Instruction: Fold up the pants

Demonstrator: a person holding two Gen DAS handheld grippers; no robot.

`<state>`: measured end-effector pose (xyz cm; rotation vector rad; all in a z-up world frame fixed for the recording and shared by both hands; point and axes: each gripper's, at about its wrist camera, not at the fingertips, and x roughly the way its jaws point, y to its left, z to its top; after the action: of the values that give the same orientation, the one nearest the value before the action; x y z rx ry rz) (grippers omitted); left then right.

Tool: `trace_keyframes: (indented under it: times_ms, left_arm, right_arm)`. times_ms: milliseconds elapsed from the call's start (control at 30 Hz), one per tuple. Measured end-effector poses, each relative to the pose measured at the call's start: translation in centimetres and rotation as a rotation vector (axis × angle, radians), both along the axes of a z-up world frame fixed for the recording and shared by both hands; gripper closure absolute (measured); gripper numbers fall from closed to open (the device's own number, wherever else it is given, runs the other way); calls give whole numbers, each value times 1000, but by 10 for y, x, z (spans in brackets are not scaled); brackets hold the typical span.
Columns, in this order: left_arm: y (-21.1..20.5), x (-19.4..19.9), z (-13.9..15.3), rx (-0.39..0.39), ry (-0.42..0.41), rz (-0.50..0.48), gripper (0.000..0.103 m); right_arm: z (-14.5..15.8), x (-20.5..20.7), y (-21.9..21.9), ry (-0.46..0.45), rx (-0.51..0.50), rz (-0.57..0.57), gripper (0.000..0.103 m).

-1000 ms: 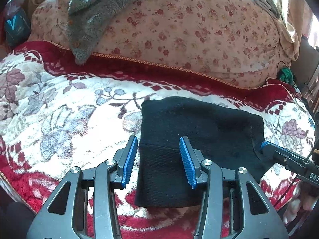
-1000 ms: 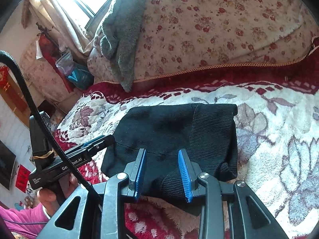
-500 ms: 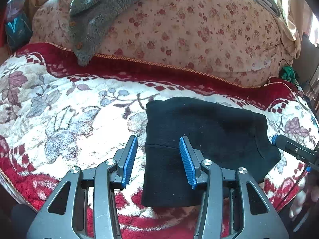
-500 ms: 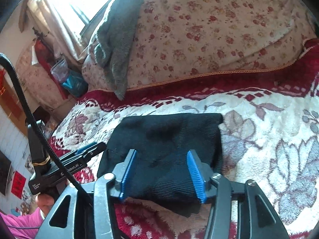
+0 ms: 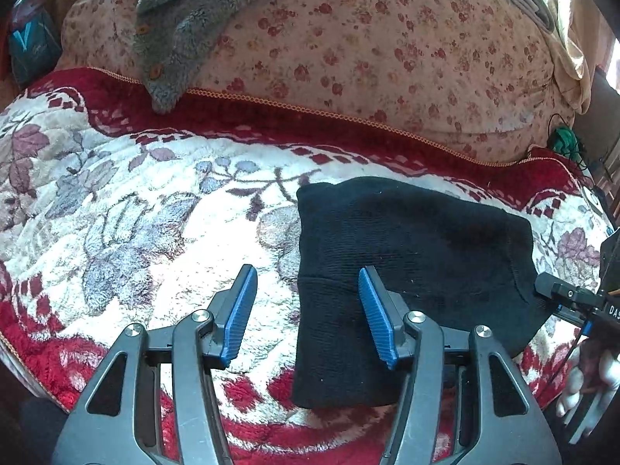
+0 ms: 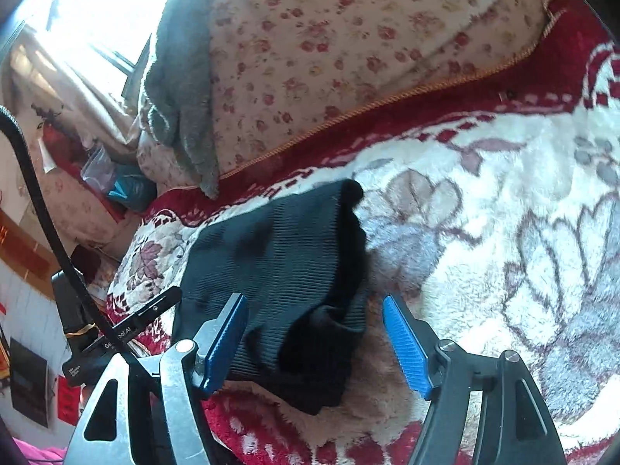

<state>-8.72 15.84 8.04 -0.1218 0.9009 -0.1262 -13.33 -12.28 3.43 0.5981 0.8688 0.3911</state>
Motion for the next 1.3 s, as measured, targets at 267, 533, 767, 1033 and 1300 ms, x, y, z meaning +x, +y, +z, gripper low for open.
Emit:
trace_keyframes:
  times_ms: [267, 533, 767, 1033, 1300]
  left_arm:
    - [0, 3, -2, -4, 2, 2, 49]
    - [0, 3, -4, -8, 2, 2, 49]
    - [15, 6, -6, -112, 32, -20, 49]
    - [10, 11, -16, -180, 71, -53, 37]
    - [1, 21, -27, -190, 98, -86, 31]
  right_arm:
    - [-6, 5, 1, 19, 34, 0, 33]
    - [-7, 9, 3, 24, 28, 8, 33]
    - [-15, 14, 3, 40, 58, 20, 29]
    - [-24, 26, 7, 34, 86, 46, 20]
    - [-23, 22, 7, 5, 218, 130, 22]
